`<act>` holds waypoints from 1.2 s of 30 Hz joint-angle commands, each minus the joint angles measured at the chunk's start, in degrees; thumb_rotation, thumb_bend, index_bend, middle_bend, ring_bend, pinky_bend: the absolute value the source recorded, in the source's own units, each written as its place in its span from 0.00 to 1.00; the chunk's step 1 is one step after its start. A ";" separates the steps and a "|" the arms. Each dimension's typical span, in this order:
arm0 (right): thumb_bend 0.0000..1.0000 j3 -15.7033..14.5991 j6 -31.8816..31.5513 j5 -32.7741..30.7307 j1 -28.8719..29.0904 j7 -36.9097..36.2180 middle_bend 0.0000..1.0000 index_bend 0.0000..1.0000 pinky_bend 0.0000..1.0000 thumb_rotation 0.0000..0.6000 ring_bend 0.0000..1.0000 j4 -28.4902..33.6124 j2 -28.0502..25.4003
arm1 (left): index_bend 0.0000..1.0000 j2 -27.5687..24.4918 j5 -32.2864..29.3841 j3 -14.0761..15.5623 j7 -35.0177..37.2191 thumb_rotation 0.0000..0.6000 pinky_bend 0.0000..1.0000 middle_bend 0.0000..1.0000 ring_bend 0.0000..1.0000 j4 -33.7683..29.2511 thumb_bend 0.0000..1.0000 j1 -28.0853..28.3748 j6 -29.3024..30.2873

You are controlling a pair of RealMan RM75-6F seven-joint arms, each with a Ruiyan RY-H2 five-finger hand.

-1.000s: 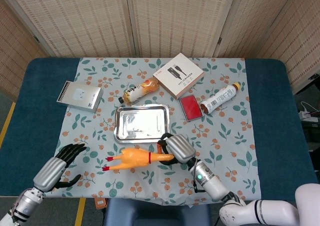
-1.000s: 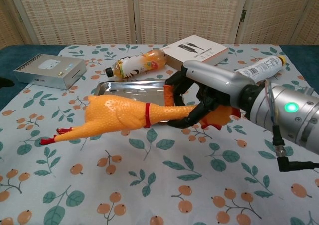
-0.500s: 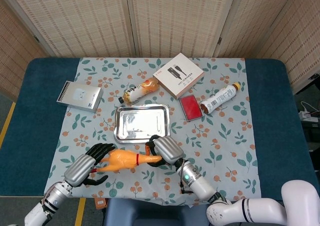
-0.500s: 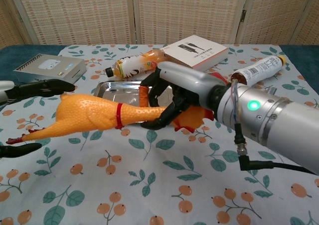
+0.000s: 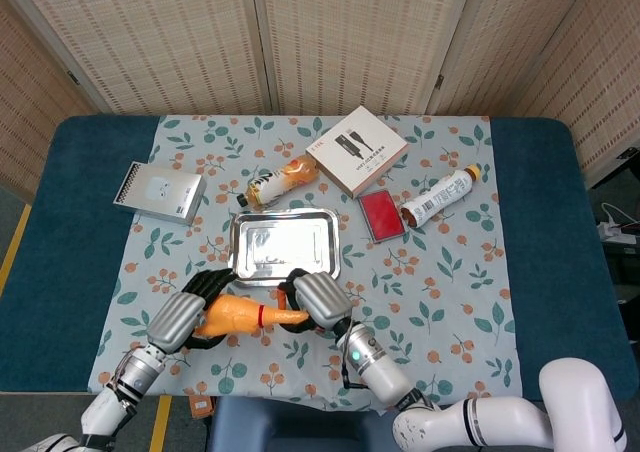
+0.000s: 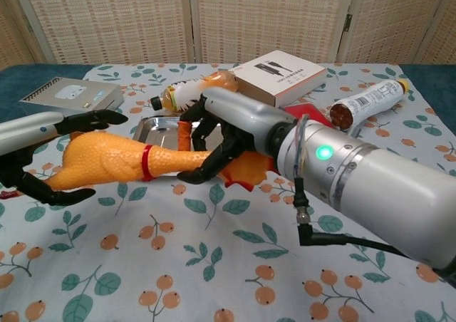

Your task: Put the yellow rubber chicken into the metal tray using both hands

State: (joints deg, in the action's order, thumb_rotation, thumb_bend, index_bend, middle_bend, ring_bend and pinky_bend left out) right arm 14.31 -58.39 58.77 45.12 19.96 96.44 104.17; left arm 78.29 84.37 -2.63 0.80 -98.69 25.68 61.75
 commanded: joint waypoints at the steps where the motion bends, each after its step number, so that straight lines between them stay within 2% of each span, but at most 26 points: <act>1: 0.30 0.36 -0.23 -0.54 0.13 0.14 0.75 0.94 1.00 1.00 0.81 -0.25 0.17 | 0.00 -0.01 -0.40 0.01 0.12 1.00 0.00 0.00 0.00 0.17 0.33 0.17 -0.24; 5: 0.30 0.40 -0.37 -0.79 0.12 0.02 0.75 0.94 1.00 1.00 0.81 0.21 -0.08 | 0.00 0.20 -1.32 -0.23 -0.22 1.00 0.03 0.00 0.00 0.55 0.33 0.41 -0.26; 8: 0.30 0.19 -0.43 -0.87 0.16 0.29 0.75 0.94 1.00 1.00 0.81 0.66 -0.31 | 0.03 1.06 -1.90 -0.62 -0.94 1.00 0.16 0.01 0.01 1.04 0.34 0.33 0.56; 9: 0.30 0.12 -0.46 -0.93 0.18 0.43 0.75 0.94 1.00 1.00 0.81 0.78 -0.39 | 0.09 1.44 -2.14 -0.82 -1.10 1.00 0.25 0.07 0.06 1.18 0.36 0.24 0.96; 11: 0.30 0.05 -0.56 -1.08 0.22 0.71 0.75 0.94 1.00 1.00 0.81 1.14 -0.55 | 0.29 2.08 -2.96 -0.97 -1.46 1.00 0.41 0.24 0.23 1.18 0.42 0.16 1.15; 14: 0.30 -0.07 -0.73 -1.25 0.25 1.10 0.75 0.94 1.00 1.00 0.81 1.62 -0.83 | 0.58 3.04 -3.81 -1.14 -2.99 1.00 0.68 0.53 0.51 1.30 0.62 0.05 1.70; 16: 0.30 -0.13 -0.81 -1.45 0.26 1.31 0.75 0.94 1.00 1.00 0.81 1.86 -1.00 | 0.69 3.48 -4.13 -1.20 -3.34 1.00 0.82 0.65 0.61 0.99 0.74 -0.08 2.09; 17: 0.30 -0.16 -0.88 -1.56 0.27 1.46 0.75 0.94 1.00 1.00 0.81 1.98 -1.10 | 0.71 3.78 -4.04 -1.26 -3.41 1.00 0.85 0.66 0.63 0.83 0.76 -0.25 2.66; 19: 0.30 -0.22 -0.99 -1.76 0.28 1.68 0.75 0.94 1.00 1.00 0.81 2.14 -1.24 | 0.75 4.51 -3.15 -1.27 -4.25 1.00 0.96 0.70 0.74 1.14 0.83 -0.62 4.27; 22: 0.30 -0.38 -1.12 -2.12 0.24 1.95 0.75 0.94 1.00 1.00 0.81 2.50 -1.50 | 0.77 5.85 -1.29 -0.72 -5.64 1.00 1.00 0.77 0.87 1.84 0.89 -1.27 6.62; 25: 0.30 -0.70 -1.33 -2.38 0.12 2.24 0.75 0.94 1.00 1.00 0.81 2.86 -1.74 | 0.79 6.11 -0.14 0.07 -6.42 1.00 1.00 0.81 0.94 1.78 0.90 -1.45 7.12; 33: 0.30 -1.28 -1.72 -2.62 -0.02 2.85 0.75 0.94 1.00 1.00 0.81 3.87 -2.31 | 0.80 6.14 0.43 0.80 -7.07 1.00 1.00 0.82 0.95 1.42 0.91 -1.47 7.02; 36: 0.30 -1.22 -1.88 -2.69 0.04 3.00 0.75 0.94 1.00 1.00 0.81 4.13 -2.40 | 0.80 7.15 0.91 0.33 -5.45 1.00 1.00 0.80 0.94 1.79 0.87 -1.83 8.38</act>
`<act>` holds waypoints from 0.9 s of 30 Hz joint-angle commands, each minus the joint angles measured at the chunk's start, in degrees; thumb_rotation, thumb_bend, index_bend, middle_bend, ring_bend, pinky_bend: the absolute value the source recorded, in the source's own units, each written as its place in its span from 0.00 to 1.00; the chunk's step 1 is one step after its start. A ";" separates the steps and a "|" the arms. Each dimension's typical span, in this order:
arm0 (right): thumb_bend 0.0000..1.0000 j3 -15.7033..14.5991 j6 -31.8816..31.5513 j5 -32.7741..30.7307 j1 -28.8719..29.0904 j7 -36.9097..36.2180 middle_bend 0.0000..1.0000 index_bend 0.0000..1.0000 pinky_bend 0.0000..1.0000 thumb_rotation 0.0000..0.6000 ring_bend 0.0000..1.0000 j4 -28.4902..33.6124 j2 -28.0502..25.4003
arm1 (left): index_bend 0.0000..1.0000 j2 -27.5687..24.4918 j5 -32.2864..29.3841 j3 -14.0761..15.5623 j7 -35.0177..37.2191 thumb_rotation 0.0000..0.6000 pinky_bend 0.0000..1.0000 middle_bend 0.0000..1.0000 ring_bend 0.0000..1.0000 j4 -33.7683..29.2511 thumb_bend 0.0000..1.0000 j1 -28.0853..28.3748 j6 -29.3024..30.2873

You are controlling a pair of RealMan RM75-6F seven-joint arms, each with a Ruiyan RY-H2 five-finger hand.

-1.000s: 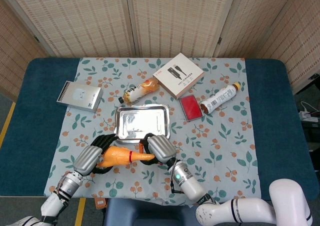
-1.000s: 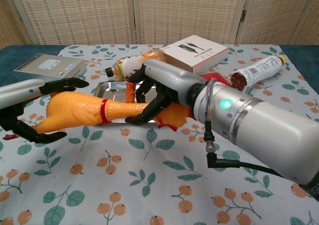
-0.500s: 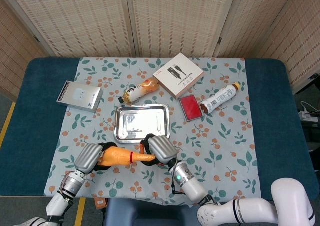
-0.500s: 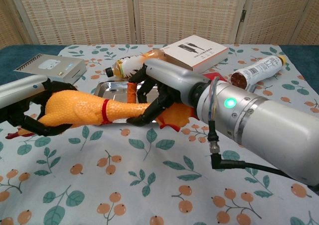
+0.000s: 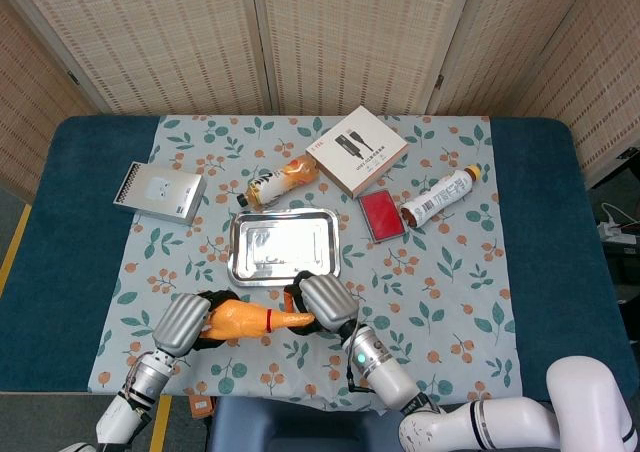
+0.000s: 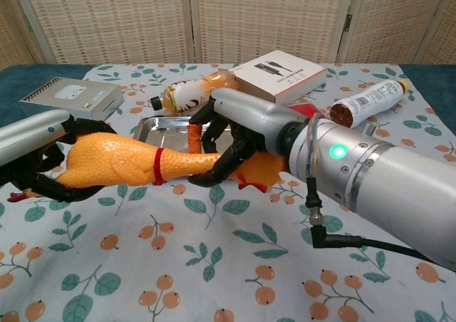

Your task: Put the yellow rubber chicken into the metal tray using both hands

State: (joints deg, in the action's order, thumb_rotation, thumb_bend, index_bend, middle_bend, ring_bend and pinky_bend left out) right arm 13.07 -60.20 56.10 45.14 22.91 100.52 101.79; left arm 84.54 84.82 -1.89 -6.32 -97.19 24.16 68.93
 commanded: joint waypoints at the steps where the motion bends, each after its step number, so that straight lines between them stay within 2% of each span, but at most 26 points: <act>1: 0.30 0.03 -0.11 -0.06 0.03 0.07 0.75 0.94 1.00 1.00 0.81 0.10 -0.03 | 0.78 1.10 0.78 -0.29 2.44 1.00 1.00 0.78 0.89 0.69 0.83 -0.33 1.30; 2: 0.30 0.04 -0.13 -0.13 0.04 0.06 0.75 0.94 1.00 1.00 0.81 0.20 -0.03 | 0.77 0.66 0.89 0.19 3.28 1.00 0.99 0.76 0.84 0.66 0.80 -0.08 0.36; 3: 0.30 0.04 -0.14 -0.17 0.06 0.08 0.75 0.94 1.00 1.00 0.81 0.24 -0.03 | 0.72 0.20 1.06 0.52 4.18 1.00 0.92 0.71 0.72 0.48 0.74 0.19 -0.44; 5: 0.30 -0.06 -0.26 -0.11 0.07 0.18 0.75 0.94 1.00 1.00 0.81 0.24 -0.02 | 0.54 -1.04 1.74 1.48 6.05 1.00 0.69 0.55 0.52 0.26 0.62 1.02 -2.58; 6: 0.30 -0.10 -0.30 -0.08 0.06 0.18 0.75 0.94 1.00 1.00 0.81 0.23 0.00 | 0.38 -1.27 2.58 1.71 7.47 1.00 0.54 0.41 0.40 0.38 0.56 1.32 -2.84; 7: 0.30 -0.14 -0.30 -0.10 0.07 0.18 0.75 0.94 1.00 1.00 0.81 0.22 0.01 | 0.23 -1.20 3.47 1.79 9.13 1.00 0.43 0.26 0.27 0.74 0.53 1.42 -2.53; 8: 0.30 -0.16 -0.32 -0.13 0.06 0.18 0.75 0.94 1.00 1.00 0.81 0.21 0.01 | 0.11 -1.10 4.29 1.93 10.76 1.00 0.35 0.15 0.16 1.16 0.52 1.46 -2.18; 10: 0.30 -0.22 -0.39 -0.14 0.05 0.24 0.75 0.94 1.00 1.00 0.81 0.17 -0.01 | 0.01 -1.07 5.93 2.16 14.43 1.00 0.24 0.02 0.03 1.97 0.49 1.70 -1.55; 13: 0.30 -0.29 -0.61 -0.10 0.00 0.31 0.75 0.94 1.00 1.00 0.81 0.10 -0.01 | 0.00 -1.67 6.52 2.56 17.14 1.00 0.12 0.00 0.00 2.34 0.44 2.27 -2.26; 16: 0.30 -0.26 -0.76 -0.36 0.01 0.46 0.75 0.94 1.00 1.00 0.81 0.04 0.11 | 0.00 -2.76 6.23 3.16 18.38 1.00 0.05 0.00 0.00 1.85 0.39 3.16 -4.39; 20: 0.30 -0.48 -1.15 -0.67 0.03 1.17 0.76 0.94 1.00 1.00 0.81 -0.10 0.40 | 0.00 -4.34 7.20 4.29 21.21 1.00 0.02 0.00 0.00 1.46 0.35 4.68 -7.06; 27: 0.30 -0.49 -1.71 -1.15 0.06 1.84 0.76 0.94 1.00 1.00 0.81 -0.21 1.08 | 0.00 -4.12 8.08 4.83 22.43 1.00 0.02 0.00 0.00 2.60 0.33 5.37 -7.36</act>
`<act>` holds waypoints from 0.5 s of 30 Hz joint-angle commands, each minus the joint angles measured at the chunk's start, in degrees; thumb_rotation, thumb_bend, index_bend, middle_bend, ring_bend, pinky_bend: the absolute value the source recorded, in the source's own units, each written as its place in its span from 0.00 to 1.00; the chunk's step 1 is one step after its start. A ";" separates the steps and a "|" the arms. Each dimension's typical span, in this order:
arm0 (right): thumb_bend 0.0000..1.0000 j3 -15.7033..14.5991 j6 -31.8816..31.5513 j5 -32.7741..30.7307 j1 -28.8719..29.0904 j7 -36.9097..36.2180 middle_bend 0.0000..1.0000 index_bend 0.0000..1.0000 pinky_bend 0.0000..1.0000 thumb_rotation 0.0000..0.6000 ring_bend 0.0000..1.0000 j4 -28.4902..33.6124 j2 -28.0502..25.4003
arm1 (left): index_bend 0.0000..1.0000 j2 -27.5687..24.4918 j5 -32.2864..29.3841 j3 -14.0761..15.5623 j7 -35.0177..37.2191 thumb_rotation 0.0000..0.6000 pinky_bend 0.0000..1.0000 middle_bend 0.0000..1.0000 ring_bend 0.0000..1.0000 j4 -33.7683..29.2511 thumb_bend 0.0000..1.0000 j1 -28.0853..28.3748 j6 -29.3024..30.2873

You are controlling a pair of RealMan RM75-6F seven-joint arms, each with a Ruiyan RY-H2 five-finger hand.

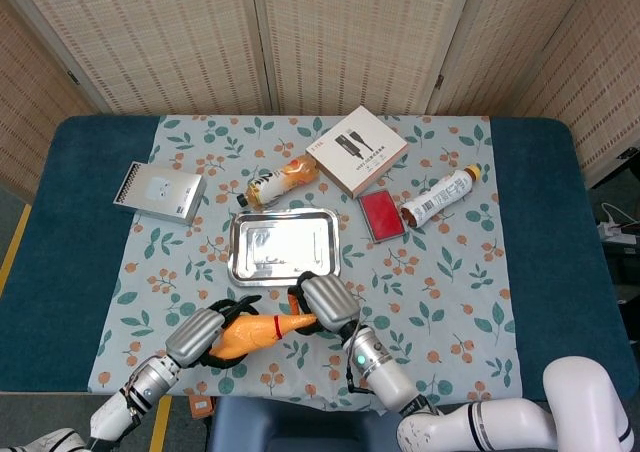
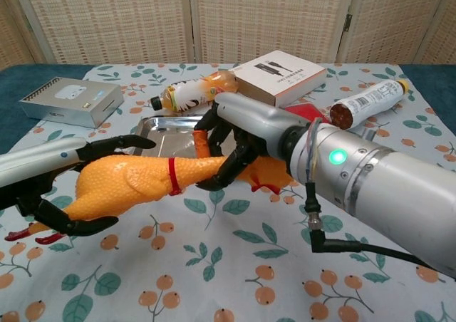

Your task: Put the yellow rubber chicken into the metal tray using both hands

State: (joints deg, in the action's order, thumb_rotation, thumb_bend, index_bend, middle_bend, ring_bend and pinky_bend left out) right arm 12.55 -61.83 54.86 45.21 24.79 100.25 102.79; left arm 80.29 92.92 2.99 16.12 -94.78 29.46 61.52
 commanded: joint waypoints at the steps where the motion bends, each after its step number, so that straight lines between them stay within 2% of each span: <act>1: 0.30 0.05 -0.14 0.17 -0.02 -0.03 0.76 0.94 1.00 1.00 0.81 0.13 0.10 | 0.00 0.21 -0.07 -0.06 -0.12 1.00 0.02 0.00 0.00 0.36 0.33 0.08 0.12; 9: 0.30 -0.21 -1.04 0.33 -0.06 1.24 0.76 0.94 1.00 1.00 0.81 -0.04 0.32 | 0.00 1.47 -2.28 -1.04 -0.52 1.00 0.02 0.00 0.00 0.87 0.31 -0.48 1.14; 15: 0.30 -0.73 -4.25 2.20 -0.74 3.01 0.76 0.94 1.00 1.00 0.81 -2.41 2.09 | 0.00 3.71 -4.87 -2.56 -2.73 1.00 0.05 0.00 0.00 1.87 0.31 -1.93 3.55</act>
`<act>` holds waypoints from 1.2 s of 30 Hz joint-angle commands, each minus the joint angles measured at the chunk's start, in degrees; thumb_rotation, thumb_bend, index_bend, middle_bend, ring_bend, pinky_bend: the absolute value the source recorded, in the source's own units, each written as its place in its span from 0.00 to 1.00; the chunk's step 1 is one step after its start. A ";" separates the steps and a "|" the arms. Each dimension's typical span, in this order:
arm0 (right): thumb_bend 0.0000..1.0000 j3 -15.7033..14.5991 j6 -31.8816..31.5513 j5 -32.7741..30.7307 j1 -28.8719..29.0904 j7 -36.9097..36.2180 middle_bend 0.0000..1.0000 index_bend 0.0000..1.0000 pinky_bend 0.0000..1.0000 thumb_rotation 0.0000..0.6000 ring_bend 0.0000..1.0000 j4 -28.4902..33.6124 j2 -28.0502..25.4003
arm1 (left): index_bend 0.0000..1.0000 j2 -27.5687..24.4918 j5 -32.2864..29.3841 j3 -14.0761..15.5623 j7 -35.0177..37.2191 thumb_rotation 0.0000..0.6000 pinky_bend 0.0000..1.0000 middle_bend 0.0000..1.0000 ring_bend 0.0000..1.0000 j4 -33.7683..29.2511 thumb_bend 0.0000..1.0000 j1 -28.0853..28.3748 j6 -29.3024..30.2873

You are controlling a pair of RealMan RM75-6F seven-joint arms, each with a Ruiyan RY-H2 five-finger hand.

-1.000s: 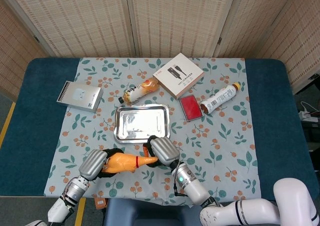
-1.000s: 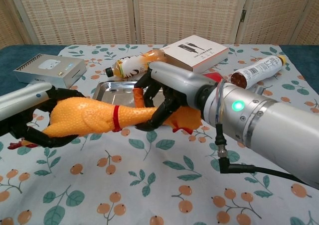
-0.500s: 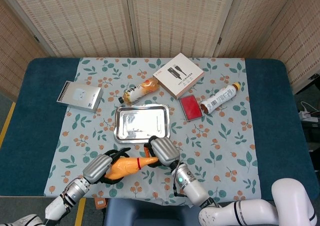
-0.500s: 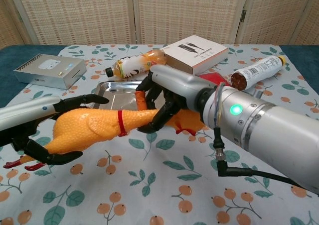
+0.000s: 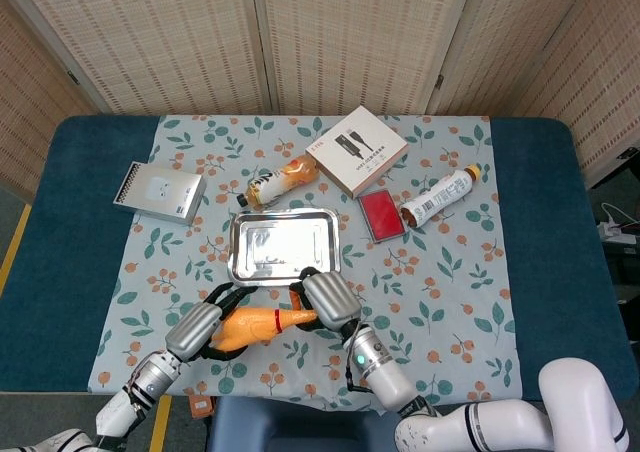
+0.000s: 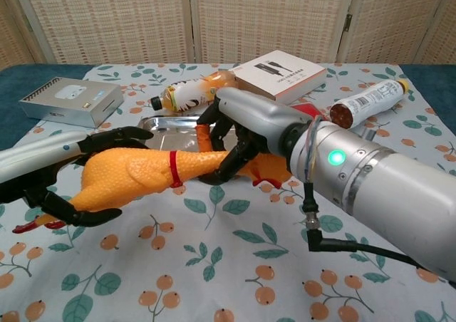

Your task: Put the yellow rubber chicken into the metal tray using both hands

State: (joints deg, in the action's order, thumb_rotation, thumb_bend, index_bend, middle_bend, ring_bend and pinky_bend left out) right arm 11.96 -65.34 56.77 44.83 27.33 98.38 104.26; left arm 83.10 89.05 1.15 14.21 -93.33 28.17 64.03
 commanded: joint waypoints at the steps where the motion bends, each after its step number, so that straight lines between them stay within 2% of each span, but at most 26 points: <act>1: 0.30 -0.08 -0.83 0.16 -0.44 0.54 0.76 0.94 1.00 1.00 0.81 -0.53 0.71 | 0.00 1.14 -1.46 -1.00 -0.94 1.00 0.07 0.00 0.00 0.45 0.31 -0.83 1.32; 11: 0.30 0.54 -0.70 -0.56 -0.57 1.60 0.76 0.94 1.00 1.00 0.81 -0.61 1.30 | 0.00 2.39 -4.49 -2.46 -3.61 1.00 0.13 0.00 0.00 1.28 0.31 -1.17 1.22; 13: 0.30 0.58 -0.71 -0.58 -0.59 1.72 0.76 0.94 1.00 1.00 0.81 -0.80 1.46 | 0.01 3.00 -4.57 -2.88 -3.95 1.00 0.19 0.00 0.00 1.52 0.31 -1.52 2.24; 15: 0.30 0.64 -0.69 -0.75 -0.62 1.88 0.76 0.94 1.00 1.00 0.81 -1.01 1.65 | 0.12 4.86 -5.12 -4.14 -3.55 1.00 0.33 0.09 0.09 1.78 0.32 -2.67 5.21; 19: 0.30 0.71 -0.54 -1.15 -0.69 2.19 0.76 0.94 1.00 1.00 0.81 -1.24 1.82 | 0.50 7.76 -4.78 -5.20 -0.36 1.00 0.71 0.46 0.44 2.96 0.39 -4.03 8.70; 21: 0.30 0.76 -0.58 -1.26 -0.75 2.35 0.76 0.94 1.00 1.00 0.81 -1.38 1.89 | 0.66 8.28 -4.39 -5.44 1.71 1.00 0.85 0.62 0.60 3.36 0.46 -4.25 9.35; 23: 0.30 0.81 -0.60 -1.36 -0.80 2.45 0.76 0.94 1.00 1.00 0.81 -1.45 1.97 | 0.82 8.58 -3.58 -5.34 2.79 1.00 0.97 0.76 0.73 3.83 0.58 -4.34 9.88; 25: 0.30 0.84 -0.52 -1.57 -0.83 2.61 0.76 0.94 1.00 1.00 0.81 -1.47 1.98 | 0.87 8.54 -2.19 -4.80 2.42 1.00 1.00 0.80 0.77 4.78 0.67 -4.13 10.00; 28: 0.30 0.93 -0.42 -1.82 -0.87 2.78 0.76 0.94 1.00 1.00 0.81 -1.35 1.98 | 0.89 8.24 -1.26 -4.16 0.26 1.00 1.00 0.80 0.80 5.35 0.74 -3.84 9.58; 36: 0.30 0.95 -0.40 -2.07 -0.96 3.13 0.76 0.94 1.00 1.00 0.81 -0.93 2.00 | 0.90 8.40 0.09 -3.49 -1.53 1.00 1.00 0.81 0.84 5.68 0.76 -3.86 10.03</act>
State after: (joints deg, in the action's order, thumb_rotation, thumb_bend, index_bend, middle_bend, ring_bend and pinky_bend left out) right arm 12.93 -65.77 54.74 43.88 30.43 97.39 106.27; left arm 91.41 88.74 -2.55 13.10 -87.85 24.32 73.88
